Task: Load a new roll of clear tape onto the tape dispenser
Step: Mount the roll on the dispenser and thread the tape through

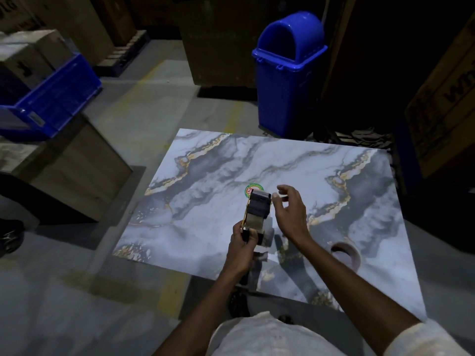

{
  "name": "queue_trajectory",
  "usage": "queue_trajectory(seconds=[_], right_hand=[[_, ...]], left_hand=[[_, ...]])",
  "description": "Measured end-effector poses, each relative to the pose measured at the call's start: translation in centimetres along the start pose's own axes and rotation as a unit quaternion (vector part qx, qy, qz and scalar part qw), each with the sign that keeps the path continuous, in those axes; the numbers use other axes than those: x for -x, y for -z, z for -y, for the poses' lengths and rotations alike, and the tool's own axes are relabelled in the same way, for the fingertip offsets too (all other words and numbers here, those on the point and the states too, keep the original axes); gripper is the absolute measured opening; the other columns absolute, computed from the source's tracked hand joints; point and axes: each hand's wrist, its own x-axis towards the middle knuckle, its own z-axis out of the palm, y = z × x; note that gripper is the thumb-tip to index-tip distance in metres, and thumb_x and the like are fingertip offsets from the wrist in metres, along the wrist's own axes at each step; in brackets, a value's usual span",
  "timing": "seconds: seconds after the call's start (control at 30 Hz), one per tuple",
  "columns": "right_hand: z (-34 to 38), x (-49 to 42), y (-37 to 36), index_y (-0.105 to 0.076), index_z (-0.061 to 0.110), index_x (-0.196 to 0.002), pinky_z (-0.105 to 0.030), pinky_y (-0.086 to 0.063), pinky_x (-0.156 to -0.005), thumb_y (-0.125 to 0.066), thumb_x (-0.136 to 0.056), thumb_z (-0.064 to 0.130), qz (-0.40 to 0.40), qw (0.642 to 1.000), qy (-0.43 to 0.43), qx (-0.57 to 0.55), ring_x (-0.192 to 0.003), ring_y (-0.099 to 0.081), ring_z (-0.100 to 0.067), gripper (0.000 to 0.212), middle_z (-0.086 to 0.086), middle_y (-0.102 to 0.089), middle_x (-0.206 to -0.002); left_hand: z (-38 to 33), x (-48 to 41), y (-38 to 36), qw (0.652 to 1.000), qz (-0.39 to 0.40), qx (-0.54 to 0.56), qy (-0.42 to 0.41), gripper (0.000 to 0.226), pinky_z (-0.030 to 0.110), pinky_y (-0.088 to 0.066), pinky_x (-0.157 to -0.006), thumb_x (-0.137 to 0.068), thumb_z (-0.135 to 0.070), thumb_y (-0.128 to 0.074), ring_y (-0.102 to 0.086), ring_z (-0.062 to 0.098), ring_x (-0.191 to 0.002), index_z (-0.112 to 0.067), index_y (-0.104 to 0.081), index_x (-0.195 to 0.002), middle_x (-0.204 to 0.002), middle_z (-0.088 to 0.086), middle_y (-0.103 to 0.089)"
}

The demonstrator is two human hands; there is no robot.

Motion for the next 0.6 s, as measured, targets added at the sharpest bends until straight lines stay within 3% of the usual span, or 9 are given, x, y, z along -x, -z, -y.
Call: queue_trajectory(seconds=[0.07,0.13,0.23,0.3,0.43,0.5,0.6], right_hand=[[-0.7,2.6,0.0,-0.050,0.026,-0.127,-0.026,-0.049,-0.078,-0.062,-0.087,0.026,0.023,0.996,-0.051,-0.066,-0.103,-0.061,-0.016,0.041,0.002,-0.057,-0.125],[-2.0,5.0,-0.4,-0.039,0.035,-0.133,-0.032,-0.053,-0.086,-0.059,-0.079,0.027,0.063,0.988,-0.093,-0.106,-0.112,-0.060,-0.015,0.058,0.004,-0.052,-0.133],[-3.4,7.0,-1.1,-0.027,0.042,-0.139,-0.045,-0.056,-0.094,-0.064,-0.081,0.028,0.117,0.977,-0.118,-0.136,-0.117,-0.062,-0.014,0.071,-0.001,-0.048,-0.141],[-3.3,7.2,-1.4,-0.023,0.045,-0.141,-0.049,-0.058,-0.093,-0.070,-0.081,0.032,0.127,0.970,-0.135,-0.157,-0.113,-0.066,-0.012,0.077,-0.004,-0.052,-0.142],[-2.5,6.7,-1.8,-0.022,0.048,-0.142,-0.044,-0.058,-0.093,-0.076,-0.078,0.059,0.095,0.972,-0.163,-0.142,-0.099,-0.071,-0.004,0.085,0.006,-0.068,-0.122],[-2.5,6.2,-2.1,-0.023,0.050,-0.141,-0.048,-0.058,-0.091,-0.074,-0.074,0.070,0.076,0.975,-0.170,-0.117,-0.094,-0.072,-0.004,0.086,0.010,-0.073,-0.112],[-2.1,5.7,-2.3,-0.027,0.047,-0.141,-0.047,-0.058,-0.089,-0.072,-0.077,0.068,0.064,0.981,-0.163,-0.081,-0.092,-0.073,-0.006,0.082,0.012,-0.074,-0.105]], left_hand=[[-0.3,0.1,-0.1,1.000,-0.012,0.006,0.013,0.039,0.023,-0.064,-0.063,-0.103,-0.054,-0.054,-0.075,0.030,-0.101,-0.035,-0.046,-0.136,-0.127,0.008,-0.068],[-0.2,0.0,-0.3,0.999,-0.029,0.006,0.025,0.040,0.039,-0.068,-0.071,-0.095,-0.065,-0.059,-0.078,0.029,-0.092,-0.038,-0.051,-0.124,-0.120,0.007,-0.073],[-0.4,-0.2,-0.5,0.996,-0.059,0.037,0.049,0.034,0.046,-0.068,-0.070,-0.096,-0.057,-0.067,-0.078,0.029,-0.077,-0.030,-0.055,-0.112,-0.108,0.012,-0.076],[-0.8,-0.2,-0.5,0.995,-0.066,0.045,0.056,0.037,0.048,-0.068,-0.069,-0.093,-0.060,-0.069,-0.078,0.032,-0.078,-0.028,-0.055,-0.107,-0.105,0.013,-0.076],[-1.4,-0.4,-0.7,0.994,-0.086,0.035,0.063,0.048,0.043,-0.067,-0.066,-0.091,-0.065,-0.067,-0.075,0.025,-0.080,-0.022,-0.054,-0.105,-0.102,0.013,-0.074],[-1.5,-0.6,-0.7,0.994,-0.091,0.021,0.064,0.054,0.046,-0.068,-0.074,-0.087,-0.074,-0.065,-0.074,0.024,-0.088,-0.023,-0.053,-0.102,-0.102,0.011,-0.073],[-1.7,-0.7,-0.6,0.993,-0.084,0.036,0.081,0.059,0.051,-0.067,-0.080,-0.080,-0.083,-0.063,-0.074,0.027,-0.095,-0.027,-0.053,-0.099,-0.104,0.009,-0.073]])
